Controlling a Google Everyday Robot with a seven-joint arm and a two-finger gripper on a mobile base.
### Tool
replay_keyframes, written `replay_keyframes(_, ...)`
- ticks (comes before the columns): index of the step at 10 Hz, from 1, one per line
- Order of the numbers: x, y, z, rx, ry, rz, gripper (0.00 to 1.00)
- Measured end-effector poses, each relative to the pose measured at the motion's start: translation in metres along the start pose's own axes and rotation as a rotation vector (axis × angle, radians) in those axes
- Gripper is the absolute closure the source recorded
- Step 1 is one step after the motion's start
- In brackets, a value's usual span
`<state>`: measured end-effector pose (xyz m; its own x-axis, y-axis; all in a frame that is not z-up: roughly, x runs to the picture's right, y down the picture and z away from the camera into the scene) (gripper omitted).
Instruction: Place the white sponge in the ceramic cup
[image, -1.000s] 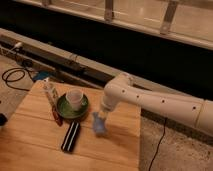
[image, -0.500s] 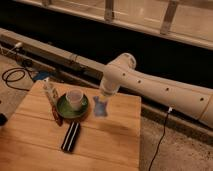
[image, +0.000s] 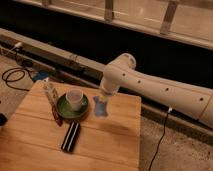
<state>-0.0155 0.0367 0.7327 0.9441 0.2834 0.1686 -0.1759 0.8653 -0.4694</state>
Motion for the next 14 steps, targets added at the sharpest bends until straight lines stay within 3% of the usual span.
replay_keyframes(2,-0.001,-0.006,-0.001,0.012,-0.001,0.0,1.0)
replay_keyframes(4,-0.013,-0.032,-0.007,0.044,-0.004,-0.025,1.0)
replay_keyframes(8,-0.08,-0.093,-0.038,0.134,-0.02,-0.147,1.0)
replay_keyframes(11,-0.116,-0.102,-0.038,0.157,-0.074,-0.225,1.0)
replay_keyframes(14,-0.143,-0.086,-0.023,0.14,-0.158,-0.279,1.0)
